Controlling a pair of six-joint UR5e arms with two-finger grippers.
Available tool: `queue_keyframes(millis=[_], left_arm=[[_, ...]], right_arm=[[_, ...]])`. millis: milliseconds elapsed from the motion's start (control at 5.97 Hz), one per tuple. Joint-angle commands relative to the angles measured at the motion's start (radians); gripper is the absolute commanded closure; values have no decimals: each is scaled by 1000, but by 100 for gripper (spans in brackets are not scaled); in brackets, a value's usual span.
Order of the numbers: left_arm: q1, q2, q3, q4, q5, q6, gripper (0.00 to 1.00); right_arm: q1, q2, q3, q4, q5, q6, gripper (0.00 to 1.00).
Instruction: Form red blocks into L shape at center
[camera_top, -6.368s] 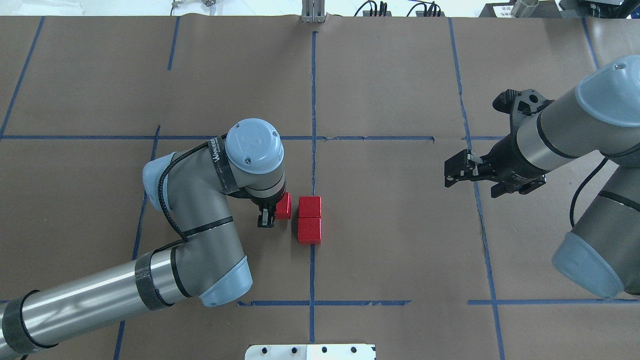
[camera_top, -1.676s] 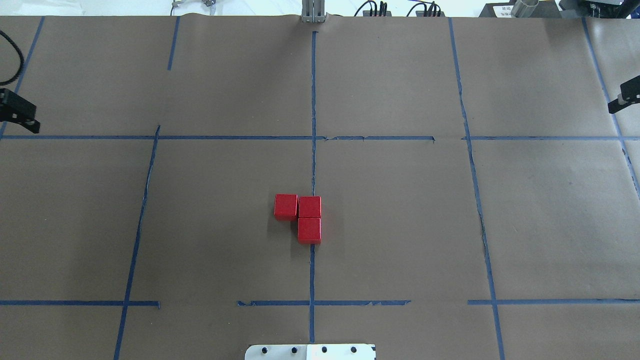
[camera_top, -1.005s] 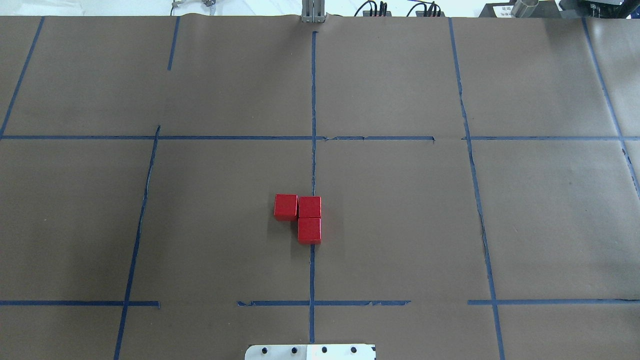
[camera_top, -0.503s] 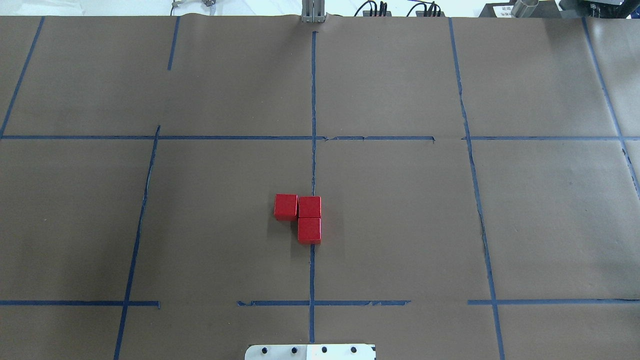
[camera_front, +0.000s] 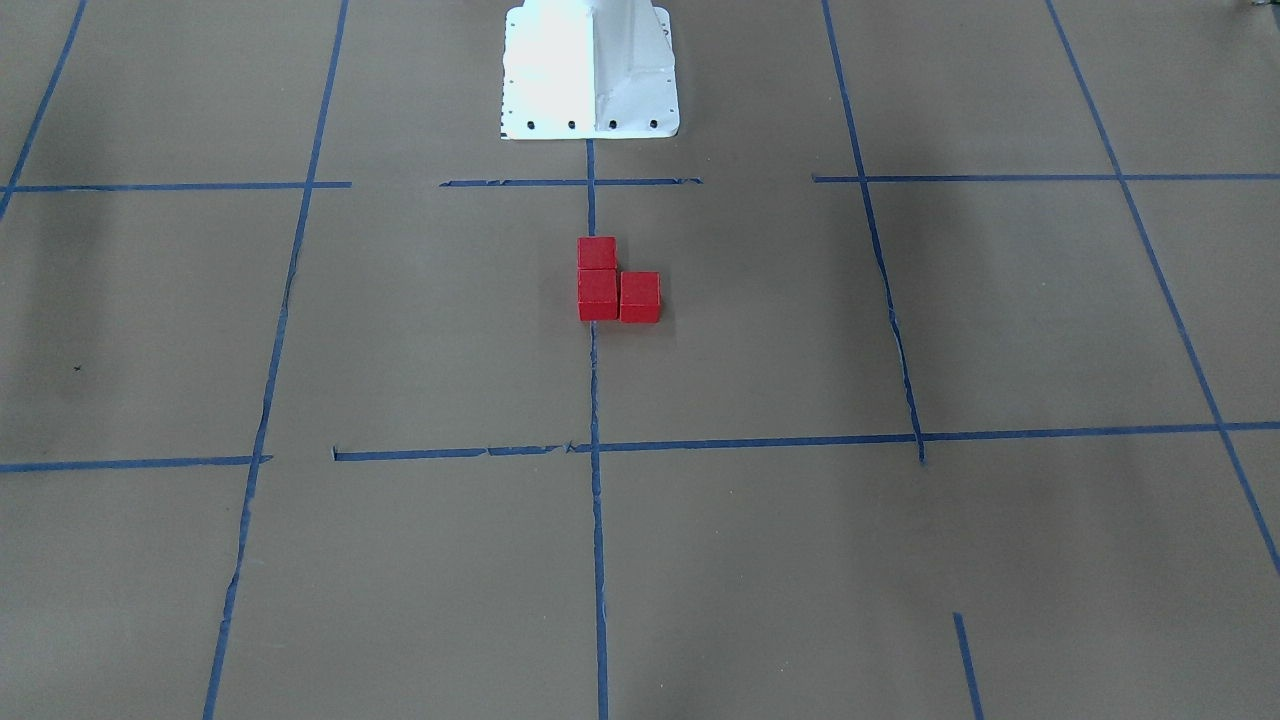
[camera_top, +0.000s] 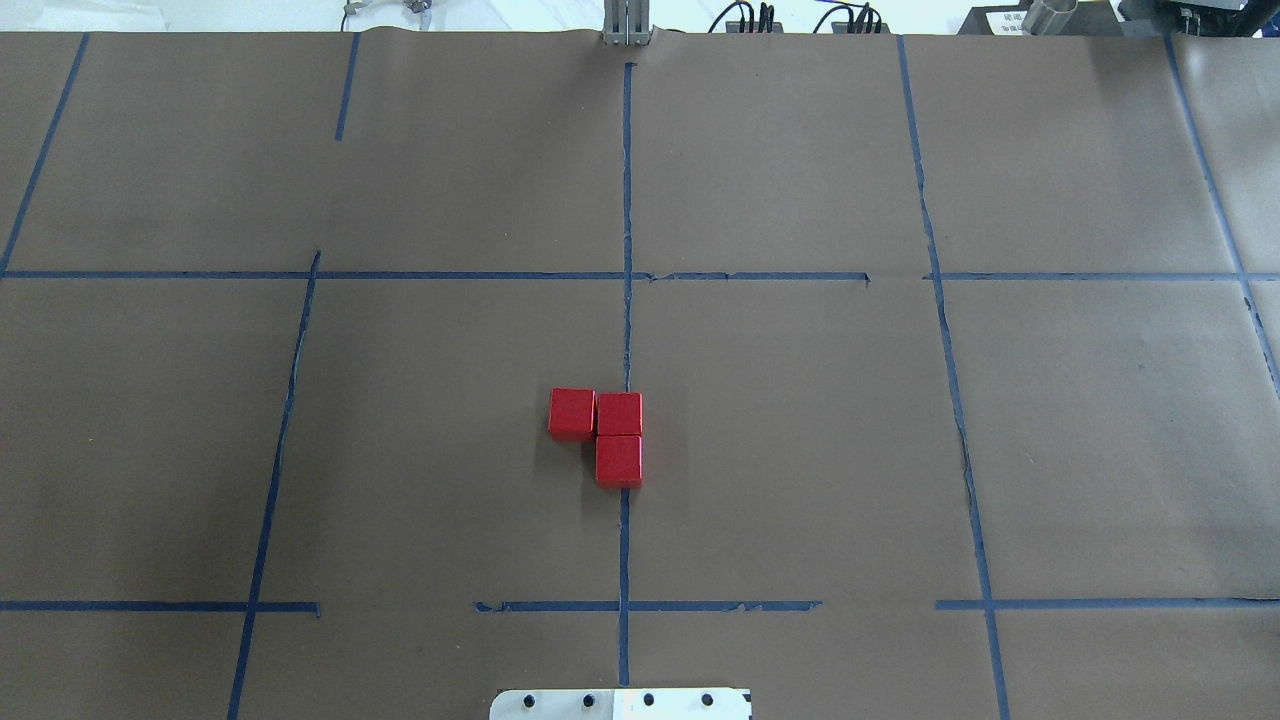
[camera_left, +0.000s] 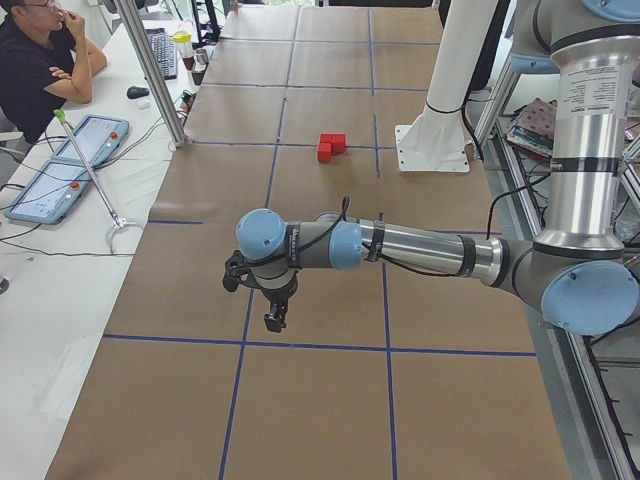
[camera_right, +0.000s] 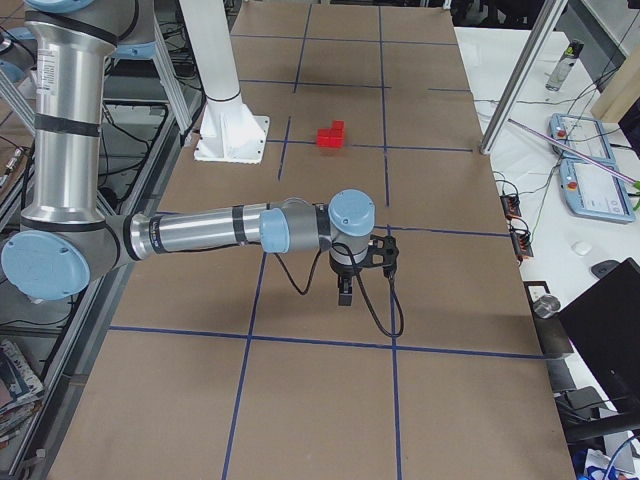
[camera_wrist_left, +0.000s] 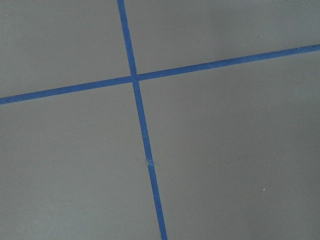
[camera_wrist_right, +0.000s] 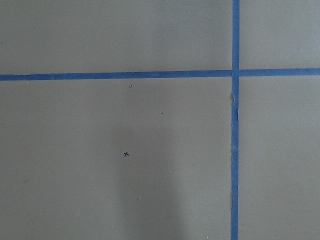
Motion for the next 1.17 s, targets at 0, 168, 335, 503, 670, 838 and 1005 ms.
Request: queue_keyframes(millis=[0, 168, 335, 503, 670, 838, 1005], left_arm=[[3, -10, 6, -7, 30, 0, 0], [5, -16, 0, -4, 32, 0, 0], [5, -18, -10, -6, 32, 0, 0], [5, -19, -12, -6, 30, 4, 0], [6, -22, -14, -6, 33, -2, 0], [5, -15, -20, -7, 30, 1, 0], [2, -1, -35, -7, 32, 9, 0]], right_arm=[[0, -1, 1, 2, -13, -3, 0], [0, 1, 5, 2, -13, -3, 0], [0, -1, 5, 0, -13, -5, 0], [0, -1, 2, 0, -15, -5, 0], [0, 1, 8, 0, -13, 0, 0], [0, 2, 6, 0, -12, 3, 0], [0, 2, 8, 0, -10, 3, 0]])
